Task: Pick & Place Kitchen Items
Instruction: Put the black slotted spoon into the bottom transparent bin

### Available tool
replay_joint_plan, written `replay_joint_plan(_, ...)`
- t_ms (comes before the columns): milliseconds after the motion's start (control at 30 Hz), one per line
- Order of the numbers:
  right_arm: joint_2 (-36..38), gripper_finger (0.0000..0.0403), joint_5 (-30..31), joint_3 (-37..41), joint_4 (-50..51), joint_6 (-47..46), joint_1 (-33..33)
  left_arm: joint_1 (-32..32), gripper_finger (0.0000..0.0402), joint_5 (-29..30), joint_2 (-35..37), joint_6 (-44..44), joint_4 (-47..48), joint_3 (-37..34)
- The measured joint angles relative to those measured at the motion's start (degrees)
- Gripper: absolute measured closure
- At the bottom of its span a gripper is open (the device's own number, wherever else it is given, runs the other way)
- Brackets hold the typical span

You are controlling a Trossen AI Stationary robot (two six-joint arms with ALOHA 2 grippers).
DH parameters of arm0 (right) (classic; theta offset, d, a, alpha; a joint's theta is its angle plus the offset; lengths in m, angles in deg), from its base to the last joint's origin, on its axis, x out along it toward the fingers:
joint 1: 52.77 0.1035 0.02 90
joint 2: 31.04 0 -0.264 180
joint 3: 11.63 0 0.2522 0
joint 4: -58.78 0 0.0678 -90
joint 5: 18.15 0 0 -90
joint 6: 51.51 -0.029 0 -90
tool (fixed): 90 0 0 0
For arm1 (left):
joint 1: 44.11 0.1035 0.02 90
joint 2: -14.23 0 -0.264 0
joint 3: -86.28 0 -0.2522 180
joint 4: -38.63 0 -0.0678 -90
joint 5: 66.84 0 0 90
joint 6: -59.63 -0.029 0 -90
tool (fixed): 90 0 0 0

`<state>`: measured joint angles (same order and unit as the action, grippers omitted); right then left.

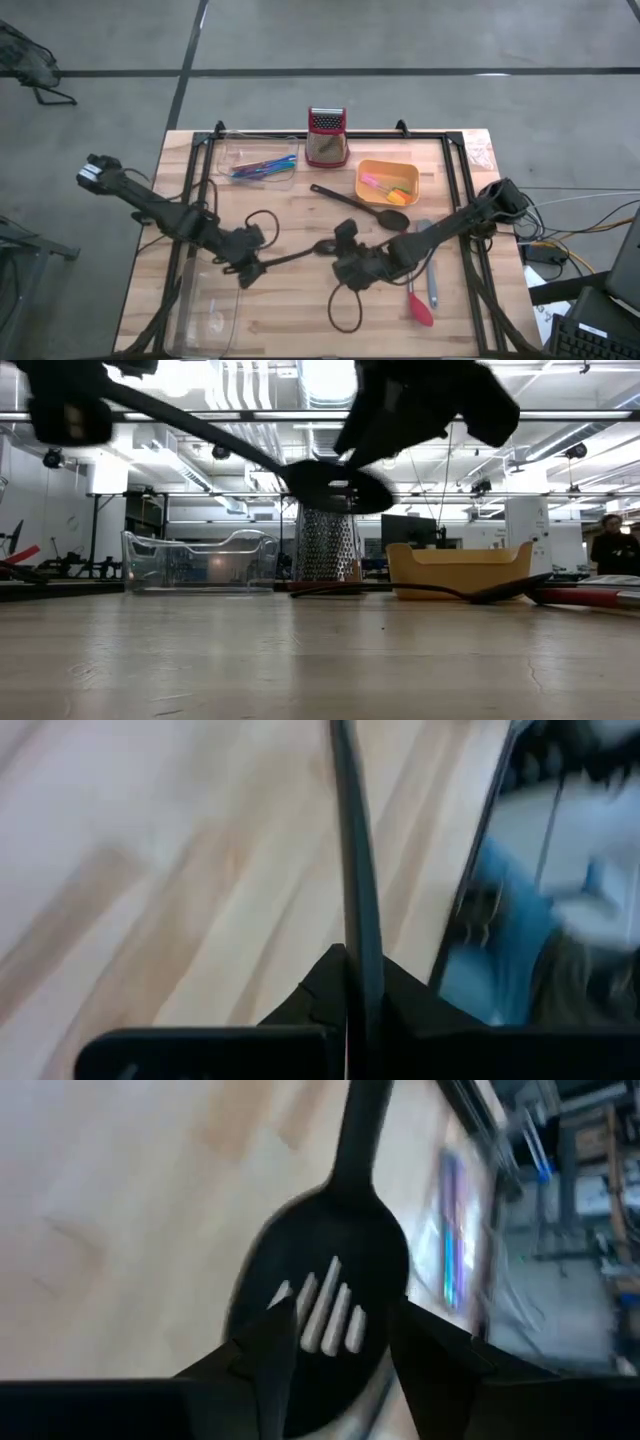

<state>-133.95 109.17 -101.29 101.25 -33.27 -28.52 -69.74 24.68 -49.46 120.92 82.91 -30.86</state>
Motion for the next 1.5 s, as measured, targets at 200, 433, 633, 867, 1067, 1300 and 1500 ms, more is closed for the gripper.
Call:
replay_joint_plan(200,0.68,0.0234,0.06,-0.3,-1.89,1.06,0.97,-3.16,0.0381,-6.22,4.52,3.65,10.41,3.56)
replay_joint_plan(433,0.63,0.0225,0.0,0.16,-1.85,-0.24,1.04,-7.58,0.0381,-16.29,9.37,19.27,27.14,8.93)
replay_joint_plan(633,0.63,0.0224,0.03,0.29,-1.9,-0.62,0.99,-10.88,0.0381,-20.3,10.9,29.15,37.29,16.96)
replay_joint_plan(867,0.63,0.0244,0.02,0.33,-2.46,-0.4,0.78,-12.26,0.0381,-23.76,7.48,32.01,48.75,28.37)
replay_joint_plan(1067,0.63,0.0265,-0.34,0.78,-4.34,0.79,0.14,-12.94,0.0381,-34.92,2.84,33.19,52.96,33.97)
replay_joint_plan(1300,0.63,0.0285,-5.06,1.25,-6.65,1.92,-1.62,-15.44,0.0381,-40.56,-1.57,26.86,60.33,39.11)
replay_joint_plan(1500,0.63,0.03,-6.14,1.25,-6.67,2.67,-2.37,-16.77,0.0376,-44.24,-4.15,14.86,59.31,34.57)
